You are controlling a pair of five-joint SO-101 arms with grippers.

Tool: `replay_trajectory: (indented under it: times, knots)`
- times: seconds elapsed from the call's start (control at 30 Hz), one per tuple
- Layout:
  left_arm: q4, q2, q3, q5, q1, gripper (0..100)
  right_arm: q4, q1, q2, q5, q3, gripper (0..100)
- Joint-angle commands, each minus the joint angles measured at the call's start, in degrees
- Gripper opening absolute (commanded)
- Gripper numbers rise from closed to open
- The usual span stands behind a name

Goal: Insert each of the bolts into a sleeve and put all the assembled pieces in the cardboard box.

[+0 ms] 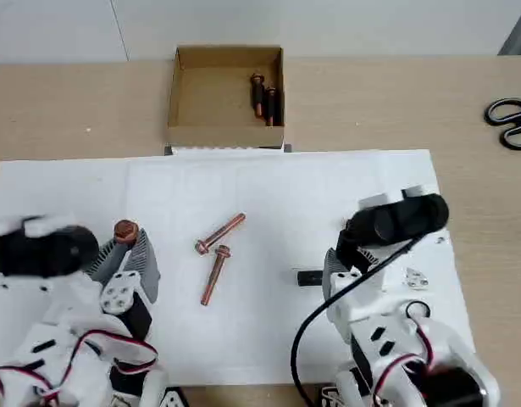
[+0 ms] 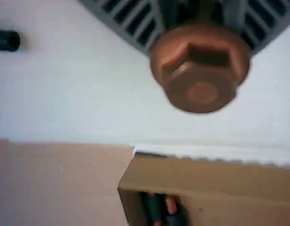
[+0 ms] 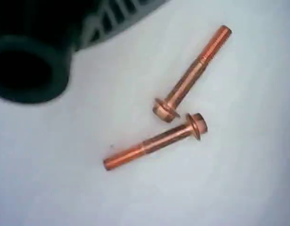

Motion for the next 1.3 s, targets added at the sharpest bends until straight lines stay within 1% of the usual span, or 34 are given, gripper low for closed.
replay_trajectory:
  times: [0.0,0.1,0.23,0.33,0.43,0.53,0.7,0.87,1.1,1.27]
  knots:
    - [-6.8,-8.9,7.7,-0.1,-0.1,1,-4.9,-0.1,-0.3,0.6,2.5,0.3]
    - [-10.0,-13.5,12.8,0.3,-0.1,1,-11.5,-0.5,-2.0,2.5,8.4,0.3]
    - [-13.5,-12.0,13.1,5.5,0.4,1,-20.4,-0.7,-7.8,7.4,18.3,0.2]
    - [-16.4,-12.0,15.2,7.6,0.4,1,-23.8,-3.9,-13.7,11.1,24.9,0.2]
    - [-18.6,-12.0,18.0,9.1,0.4,1,-24.2,-8.9,-19.5,12.0,29.5,0.2]
    - [-21.6,-12.0,20.1,11.7,0.9,1,-24.4,-12.3,-24.1,12.0,33.2,0.2]
    - [-27.2,-12.0,24.9,12.4,7.9,1,-24.7,-14.5,-24.7,12.0,36.8,0.2]
    - [-33.1,-12.0,27.9,15.2,12.7,1,-24.7,-18.2,-24.7,11.7,39.1,0.2]
    - [-33.8,-11.8,28.3,20.3,18.4,1,-24.2,-23.0,-24.2,12.0,39.7,0.2]
    - [-33.7,-11.7,28.8,20.9,20.7,1,-24.5,-24.3,-24.2,12.1,40.7,0.2]
